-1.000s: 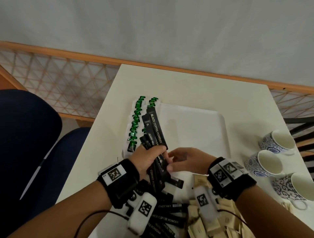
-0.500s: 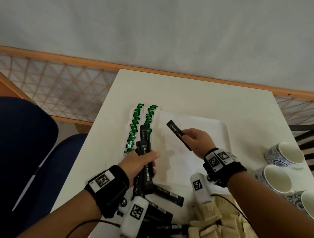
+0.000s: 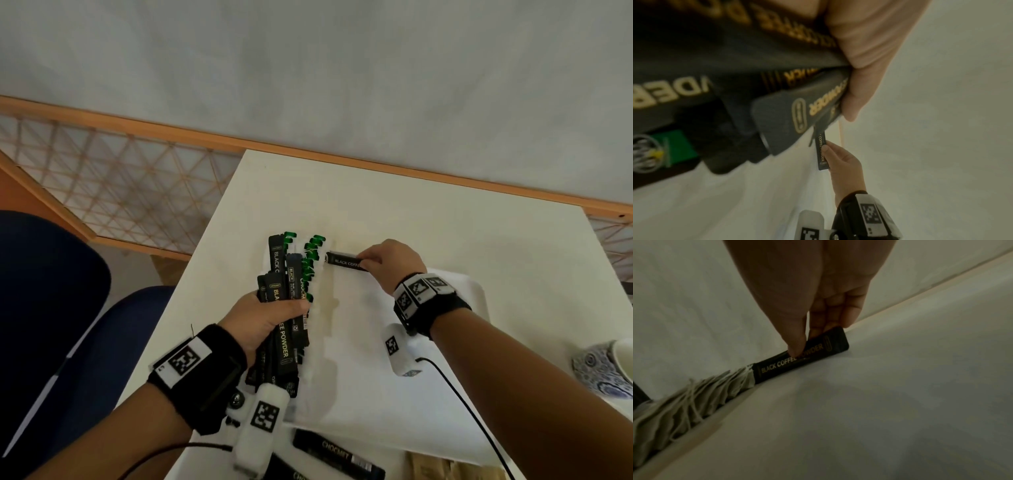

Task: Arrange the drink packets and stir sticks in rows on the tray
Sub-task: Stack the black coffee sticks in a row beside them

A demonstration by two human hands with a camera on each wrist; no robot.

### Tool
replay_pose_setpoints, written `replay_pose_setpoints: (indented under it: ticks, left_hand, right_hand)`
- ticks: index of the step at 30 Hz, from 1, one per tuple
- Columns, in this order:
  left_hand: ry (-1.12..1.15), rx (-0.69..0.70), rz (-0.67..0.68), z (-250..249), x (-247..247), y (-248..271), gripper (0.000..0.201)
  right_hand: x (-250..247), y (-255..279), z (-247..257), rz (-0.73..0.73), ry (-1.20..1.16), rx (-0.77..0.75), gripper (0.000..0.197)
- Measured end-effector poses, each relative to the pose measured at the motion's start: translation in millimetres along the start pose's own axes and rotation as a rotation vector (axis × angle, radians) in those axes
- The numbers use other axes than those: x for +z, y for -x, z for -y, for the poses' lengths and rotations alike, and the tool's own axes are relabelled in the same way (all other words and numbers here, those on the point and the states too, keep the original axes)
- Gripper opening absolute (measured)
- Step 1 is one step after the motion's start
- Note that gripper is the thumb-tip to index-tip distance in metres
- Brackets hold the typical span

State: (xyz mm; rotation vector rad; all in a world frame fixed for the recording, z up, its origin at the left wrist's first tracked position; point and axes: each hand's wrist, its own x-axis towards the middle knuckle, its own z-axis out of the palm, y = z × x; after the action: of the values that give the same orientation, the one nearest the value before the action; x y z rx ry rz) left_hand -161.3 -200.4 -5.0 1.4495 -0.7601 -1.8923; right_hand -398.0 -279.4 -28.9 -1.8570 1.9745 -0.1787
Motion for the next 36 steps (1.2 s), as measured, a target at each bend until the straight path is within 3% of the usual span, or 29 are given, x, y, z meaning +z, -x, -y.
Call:
replay_pose_setpoints:
  ticks: [16, 19, 22, 24, 28, 32, 36]
  left_hand:
    - [-0.005, 0.035, 0.021, 5, 20, -19, 0.023]
    - [0.003, 0.056, 0.029, 6, 26, -17, 0.027]
    - [-0.02, 0.101, 0.053, 7, 32, -14, 0.026]
    - [-0.026, 0.11, 0.062, 6, 33, -11, 0.028]
    - [0.025, -0.012, 0.047, 1, 32, -7, 0.03]
    - [0.11, -0.081, 0.07, -4, 34, -3, 0.03]
    - [0.137, -0.031, 0.057, -5, 36, -1, 0.012]
  right_hand:
    - [0, 11, 2, -0.162, -0.129, -0.055, 0.015]
    - [-5, 33, 22, 0.077, -0.451, -0.08, 0.024]
    - [-4, 57, 38, 0.336, -0.685, -0.128, 0.015]
    - [-5, 62, 38, 0.309, -0.806, -0.135, 0.011]
    - [-13, 65, 27, 0.206, -1.153, 0.013, 0.01]
    - [-23, 75, 24, 0.339, -1.404, 0.04, 0.016]
    - [-22, 83, 23, 0.447, -1.378, 0.012, 0.034]
